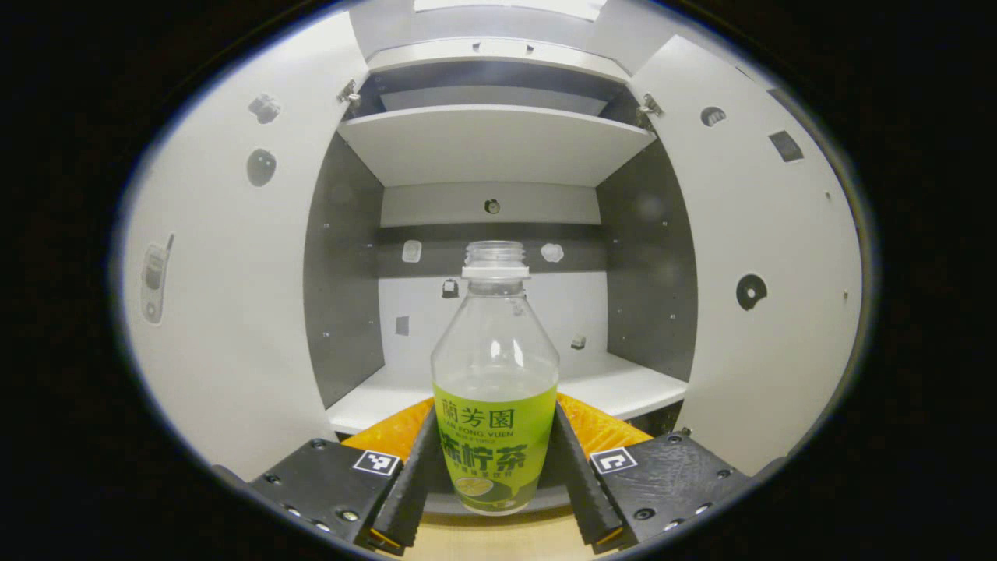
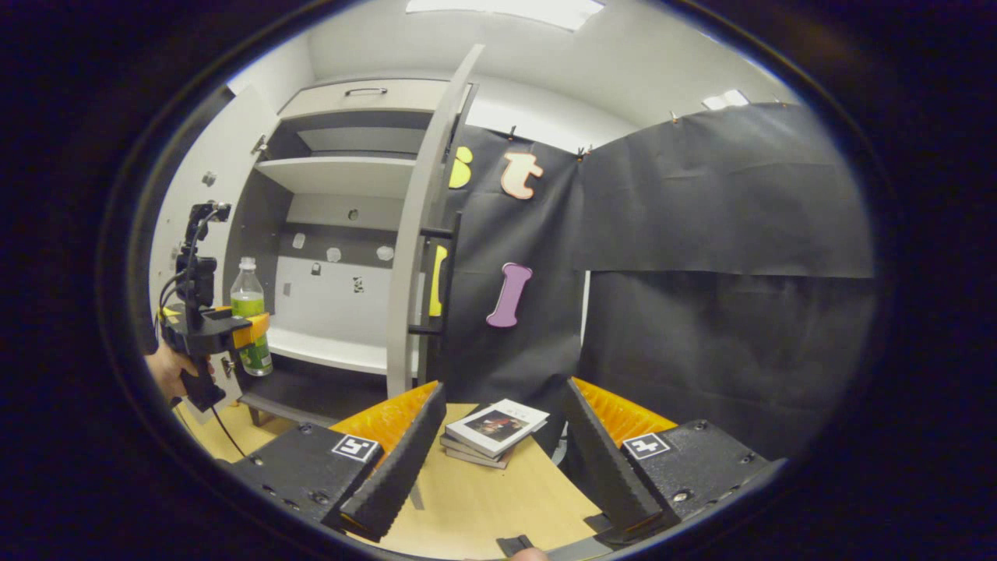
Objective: Grasp the bottle in the cabinet with the left hand and place it on the coaster, then close the right door with the right hand and the left door with the left hand.
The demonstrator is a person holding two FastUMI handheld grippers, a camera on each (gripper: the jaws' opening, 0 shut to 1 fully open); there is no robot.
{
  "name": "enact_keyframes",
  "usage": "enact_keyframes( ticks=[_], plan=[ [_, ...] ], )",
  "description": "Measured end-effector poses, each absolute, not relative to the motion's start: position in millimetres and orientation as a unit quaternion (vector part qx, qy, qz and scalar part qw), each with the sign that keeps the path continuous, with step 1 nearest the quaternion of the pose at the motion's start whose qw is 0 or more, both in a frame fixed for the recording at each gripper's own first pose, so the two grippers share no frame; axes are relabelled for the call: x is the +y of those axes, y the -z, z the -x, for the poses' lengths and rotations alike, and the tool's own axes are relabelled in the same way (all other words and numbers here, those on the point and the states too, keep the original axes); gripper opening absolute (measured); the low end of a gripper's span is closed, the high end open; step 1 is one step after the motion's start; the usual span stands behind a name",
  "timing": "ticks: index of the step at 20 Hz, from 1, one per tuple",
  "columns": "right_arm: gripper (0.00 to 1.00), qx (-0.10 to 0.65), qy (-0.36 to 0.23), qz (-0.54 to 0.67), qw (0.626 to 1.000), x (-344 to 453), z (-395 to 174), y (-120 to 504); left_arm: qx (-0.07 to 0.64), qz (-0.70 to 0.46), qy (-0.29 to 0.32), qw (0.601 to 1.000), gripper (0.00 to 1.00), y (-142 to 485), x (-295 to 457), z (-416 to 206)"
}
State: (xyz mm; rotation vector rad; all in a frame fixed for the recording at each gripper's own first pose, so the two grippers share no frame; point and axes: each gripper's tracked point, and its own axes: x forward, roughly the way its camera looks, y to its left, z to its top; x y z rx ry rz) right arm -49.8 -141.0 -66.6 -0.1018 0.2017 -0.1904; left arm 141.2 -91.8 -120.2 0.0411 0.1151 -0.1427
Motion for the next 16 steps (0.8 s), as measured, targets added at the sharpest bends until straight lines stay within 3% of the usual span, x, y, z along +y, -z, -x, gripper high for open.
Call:
enact_keyframes(
  ticks=[1, 4, 8, 16],
  plan=[
    [0.98, 0.100, 0.088, 0.048, 0.990, -136.1, 48.3, 66.3, 0.057, -0.021, 0.071, 0.996, 0.74, 123.7, -93.1, -133.8],
    [0.99, 0.100, 0.069, 0.039, 0.992, -125.4, 42.1, 68.4, 0.051, -0.027, 0.065, 0.996, 0.77, 132.4, -92.9, -111.0],
    [0.99, 0.116, 0.054, 0.035, 0.991, -116.1, 38.0, 79.4, 0.043, -0.041, 0.071, 0.996, 0.74, 147.7, -96.3, -82.5],
    [0.99, 0.132, 0.063, 0.004, 0.989, -108.7, 47.8, 90.4, 0.075, -0.023, 0.076, 0.994, 0.77, 198.5, -99.4, -28.6]
  ],
)
